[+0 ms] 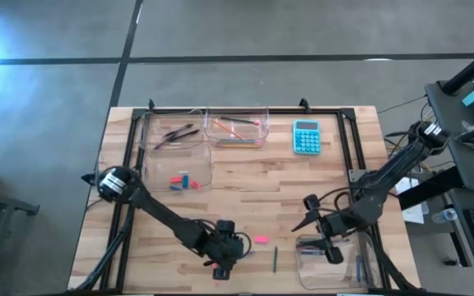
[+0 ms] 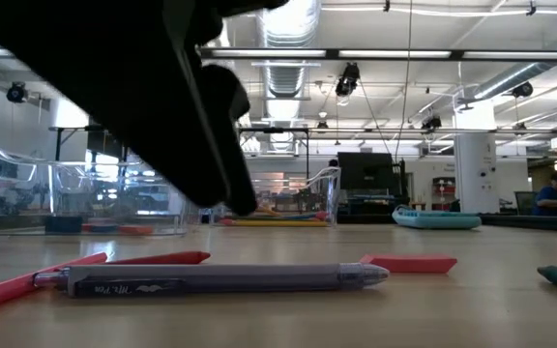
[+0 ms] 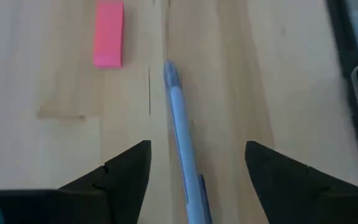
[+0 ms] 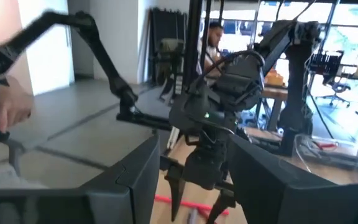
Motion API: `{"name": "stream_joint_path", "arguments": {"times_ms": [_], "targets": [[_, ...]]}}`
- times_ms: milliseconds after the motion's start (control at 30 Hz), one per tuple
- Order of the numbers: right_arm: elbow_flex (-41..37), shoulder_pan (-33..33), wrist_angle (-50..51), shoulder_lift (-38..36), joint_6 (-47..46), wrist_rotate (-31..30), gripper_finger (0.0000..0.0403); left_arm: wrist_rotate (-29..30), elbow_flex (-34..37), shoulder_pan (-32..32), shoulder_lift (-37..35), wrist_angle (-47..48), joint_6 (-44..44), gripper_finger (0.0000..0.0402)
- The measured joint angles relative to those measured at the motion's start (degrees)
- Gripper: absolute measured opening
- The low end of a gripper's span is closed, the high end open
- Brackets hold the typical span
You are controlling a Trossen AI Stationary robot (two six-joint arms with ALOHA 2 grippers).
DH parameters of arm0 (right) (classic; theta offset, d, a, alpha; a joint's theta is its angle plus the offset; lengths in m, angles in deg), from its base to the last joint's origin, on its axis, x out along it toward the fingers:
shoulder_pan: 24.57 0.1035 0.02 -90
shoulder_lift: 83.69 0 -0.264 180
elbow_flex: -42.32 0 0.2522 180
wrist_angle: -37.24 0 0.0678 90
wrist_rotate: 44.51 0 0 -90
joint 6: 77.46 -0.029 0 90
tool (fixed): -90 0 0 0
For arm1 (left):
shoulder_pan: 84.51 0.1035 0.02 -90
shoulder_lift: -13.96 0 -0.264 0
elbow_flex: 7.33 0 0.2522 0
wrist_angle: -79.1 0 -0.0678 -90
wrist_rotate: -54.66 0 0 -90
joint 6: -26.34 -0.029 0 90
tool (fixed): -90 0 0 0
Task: Sort crayons/erasers/pens/pencils in bins
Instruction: Put the light blue pen into the top left transparent bin
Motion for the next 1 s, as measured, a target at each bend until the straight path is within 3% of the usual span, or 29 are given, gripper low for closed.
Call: {"name": "stream_joint_path", "arguments": {"times_ms": [400,567,900,1000], "targets": [[2.61,0.00,1.20,4.14,0.19,-0.02,0.0178,-0.46,-0.07,-0.11,5.48,-0.59,1.72,0.0231],[2.61,0.00,1.23,4.09,0.16,-0.03,0.0178,0.59,-0.04,0.01,6.41,-0.44,1.25,0.0178],[2.59,0.00,1.25,4.10,0.15,-0.05,0.0178,2.58,0.15,0.10,6.39,-3.84,-1.03,0.0023],[2.59,0.00,1.27,4.09,0.14,-0.07,0.0178,2.48,-0.32,0.47,6.20,-5.45,-2.49,0.0016]]}}
